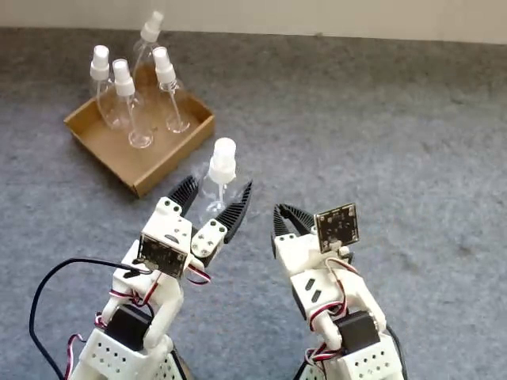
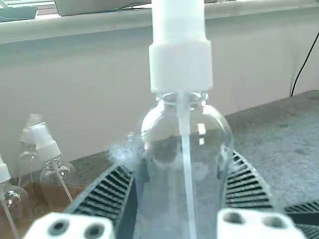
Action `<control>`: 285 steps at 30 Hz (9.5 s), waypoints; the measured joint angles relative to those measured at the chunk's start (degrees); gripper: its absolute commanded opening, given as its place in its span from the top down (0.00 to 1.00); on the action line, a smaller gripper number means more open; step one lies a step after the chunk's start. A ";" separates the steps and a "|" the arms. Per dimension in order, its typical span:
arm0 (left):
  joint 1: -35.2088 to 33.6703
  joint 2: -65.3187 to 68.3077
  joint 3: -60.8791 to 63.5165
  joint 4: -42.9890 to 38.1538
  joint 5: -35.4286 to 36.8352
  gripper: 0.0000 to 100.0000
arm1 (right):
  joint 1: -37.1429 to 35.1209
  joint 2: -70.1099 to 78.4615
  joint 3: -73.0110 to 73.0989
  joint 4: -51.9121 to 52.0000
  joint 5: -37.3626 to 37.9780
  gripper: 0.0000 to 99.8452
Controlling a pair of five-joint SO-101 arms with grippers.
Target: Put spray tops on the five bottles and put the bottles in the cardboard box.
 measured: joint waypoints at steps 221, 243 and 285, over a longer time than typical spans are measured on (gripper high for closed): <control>-32.09 -0.09 0.00 12.13 0.09 0.94 | -5.27 0.09 0.53 -2.90 0.09 0.98; -32.09 -0.18 -11.60 26.20 -7.47 0.94 | -1.41 0.09 0.53 -2.90 0.09 0.98; -37.63 63.82 -30.77 -8.44 3.08 0.94 | -1.41 0.09 0.53 -2.90 0.09 0.98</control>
